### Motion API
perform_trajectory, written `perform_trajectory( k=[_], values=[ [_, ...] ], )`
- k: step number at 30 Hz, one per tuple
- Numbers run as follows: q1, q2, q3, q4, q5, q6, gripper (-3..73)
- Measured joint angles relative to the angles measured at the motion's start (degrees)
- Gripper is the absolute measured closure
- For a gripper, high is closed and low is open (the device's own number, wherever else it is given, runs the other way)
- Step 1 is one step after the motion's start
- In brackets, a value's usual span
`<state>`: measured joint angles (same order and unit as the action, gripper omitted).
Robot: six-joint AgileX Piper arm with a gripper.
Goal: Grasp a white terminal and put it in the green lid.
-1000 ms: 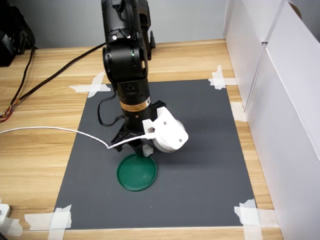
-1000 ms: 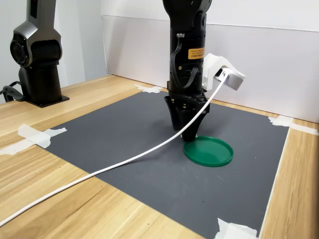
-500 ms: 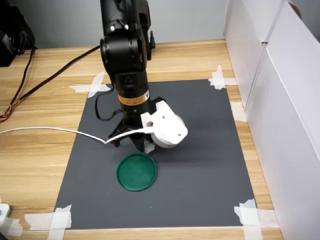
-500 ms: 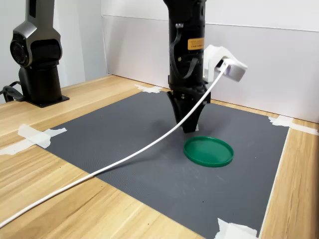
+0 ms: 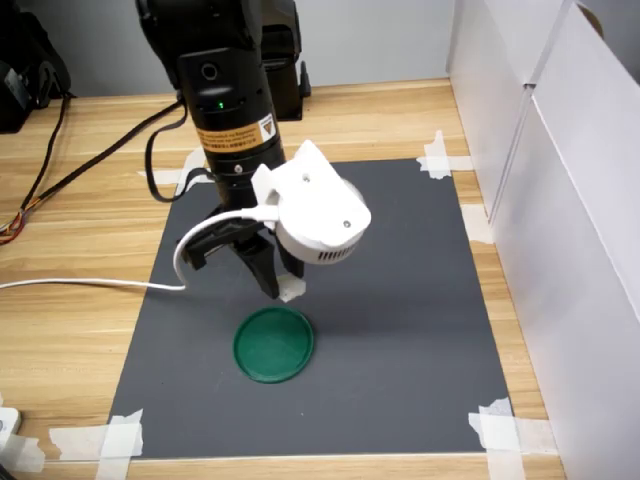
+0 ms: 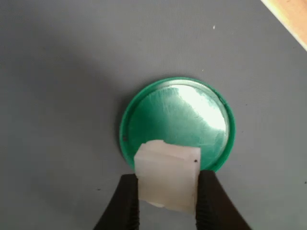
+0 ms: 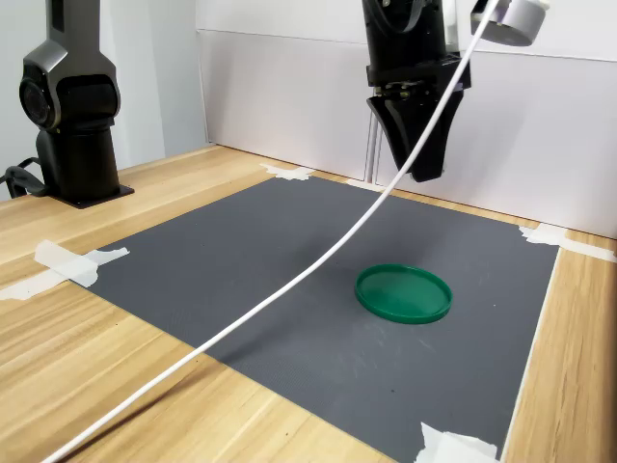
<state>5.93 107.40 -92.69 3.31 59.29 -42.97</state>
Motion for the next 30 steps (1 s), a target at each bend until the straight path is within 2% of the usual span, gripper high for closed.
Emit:
perform_trajectory(
  k=[9,22,30],
  values=[
    [0.0,7.24,-0.33,-5.2,0.14,0.37,42.5],
    [0.0,10.11,-0.33,-6.38,-0.23,0.51,42.5],
    [0.0,10.11,-0.33,-8.39,-0.23,0.34,41.1]
  ],
)
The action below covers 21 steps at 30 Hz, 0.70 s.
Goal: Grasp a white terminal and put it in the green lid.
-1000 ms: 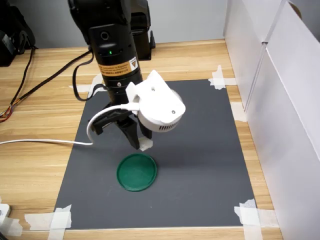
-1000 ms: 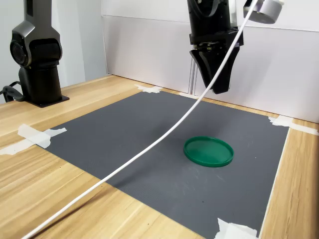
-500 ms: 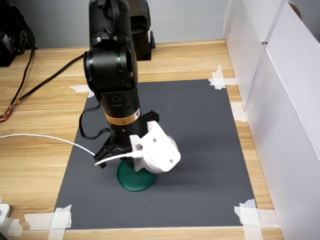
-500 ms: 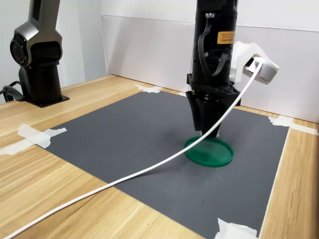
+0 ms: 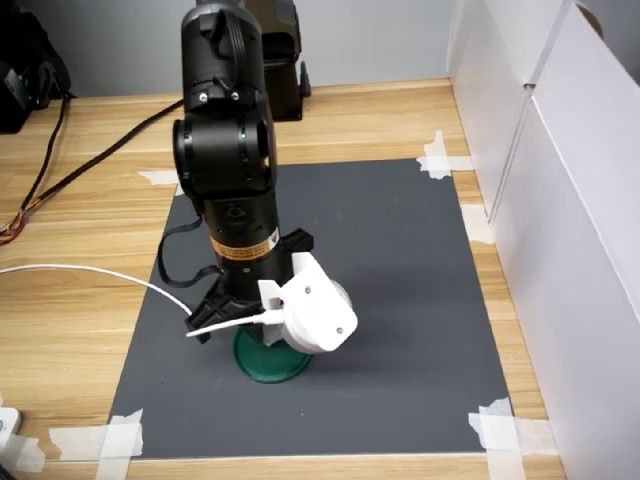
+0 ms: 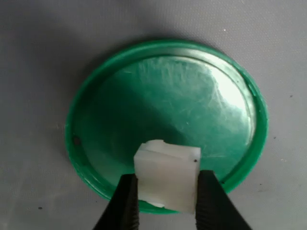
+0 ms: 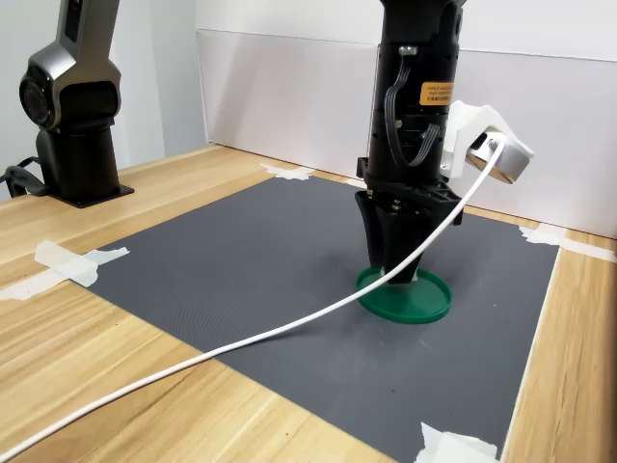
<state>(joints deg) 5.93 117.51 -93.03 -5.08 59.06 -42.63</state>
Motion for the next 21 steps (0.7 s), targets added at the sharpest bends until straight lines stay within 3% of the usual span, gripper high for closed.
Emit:
perform_trajectory(
  k=[8,11,16,21],
  values=[
    [0.0,0.0,0.0,0.34,-0.72,0.0,13.3],
    [0.0,-0.18,0.06,0.46,-1.43,0.0,8.0],
    [-1.04,-4.34,3.97,3.32,-7.48,0.06,8.3],
    [-4.52,-13.18,13.37,5.85,-19.54,0.11,21.7]
  ],
)
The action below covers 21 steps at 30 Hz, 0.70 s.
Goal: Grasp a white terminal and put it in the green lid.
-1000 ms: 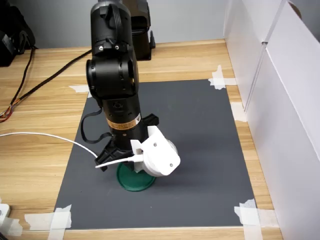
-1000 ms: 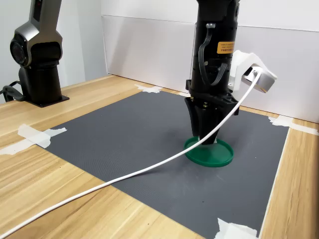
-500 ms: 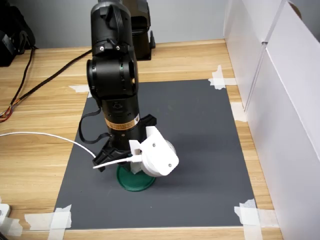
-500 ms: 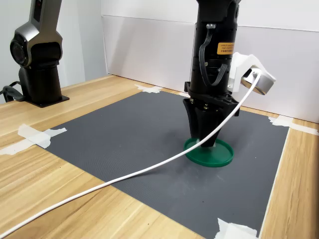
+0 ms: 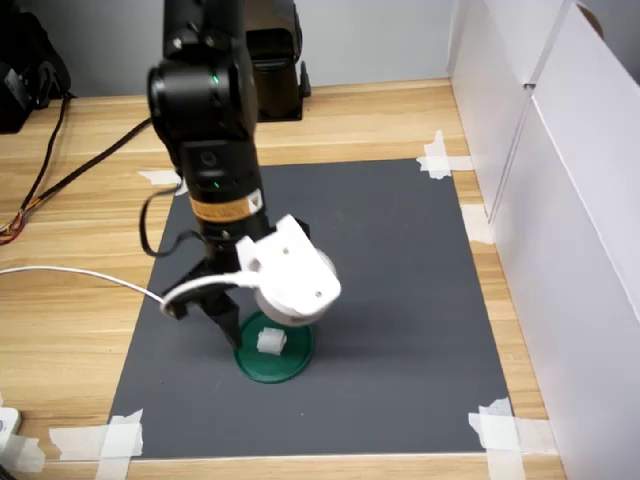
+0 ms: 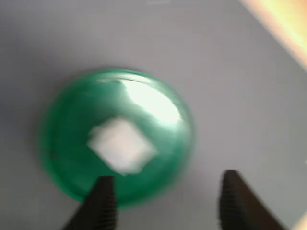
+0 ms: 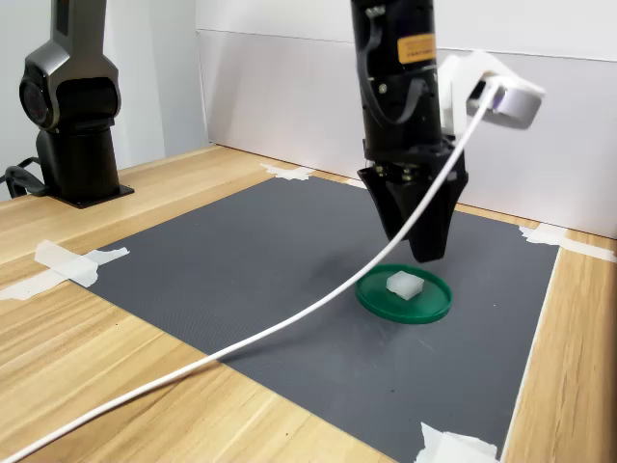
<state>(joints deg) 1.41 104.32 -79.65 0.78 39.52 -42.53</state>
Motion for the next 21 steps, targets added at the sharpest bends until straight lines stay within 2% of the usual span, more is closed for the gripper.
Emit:
perform_trajectory(
  k=[3,8,12,15,21],
  values=[
    [-2.57,-4.96,5.32,0.99,-5.56,-0.41,37.4],
    [-5.75,-12.15,10.47,5.23,-7.45,-0.45,65.1],
    [-6.8,-18.76,13.54,6.57,-7.57,1.99,71.0],
    [-6.8,-21.74,15.39,6.71,-7.74,3.96,71.3],
    [-6.69,-28.03,22.93,7.06,-12.94,13.1,71.5]
  ],
)
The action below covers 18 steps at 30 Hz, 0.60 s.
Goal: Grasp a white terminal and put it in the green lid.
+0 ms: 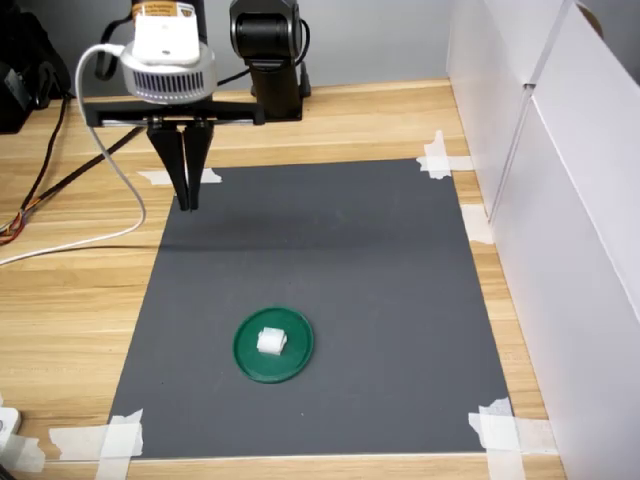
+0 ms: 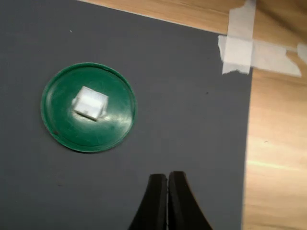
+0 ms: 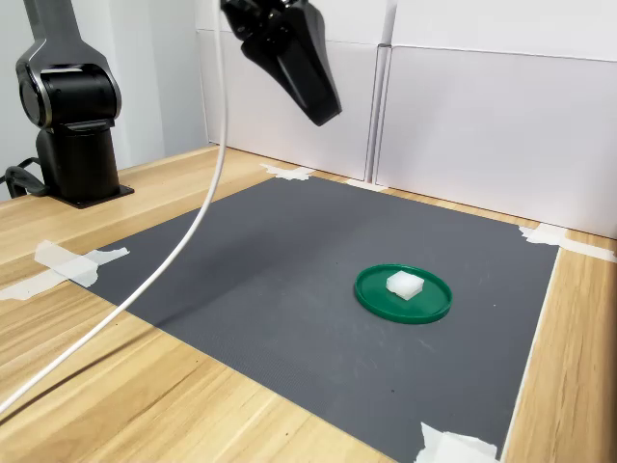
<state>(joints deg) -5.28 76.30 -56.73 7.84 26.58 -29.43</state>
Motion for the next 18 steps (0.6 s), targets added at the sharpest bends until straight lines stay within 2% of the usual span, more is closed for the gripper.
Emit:
perform_trajectory(
  k=[5,9,10,11,13,18],
  values=[
    [6.37,-9.34,9.64,-0.05,-8.19,6.65,71.5],
    [8.37,-14.36,13.71,0.19,-12.7,9.62,71.5],
    [9.04,-19.72,18.55,0.19,-19.43,14.48,71.5],
    [9.04,-22.69,22.01,0.19,-22.06,16.66,71.5],
    [9.04,-24.87,26.61,-0.09,-24.83,19.8,71.5],
    [9.04,-29.61,36.11,-1.84,-25.9,22.74,71.5]
  ],
)
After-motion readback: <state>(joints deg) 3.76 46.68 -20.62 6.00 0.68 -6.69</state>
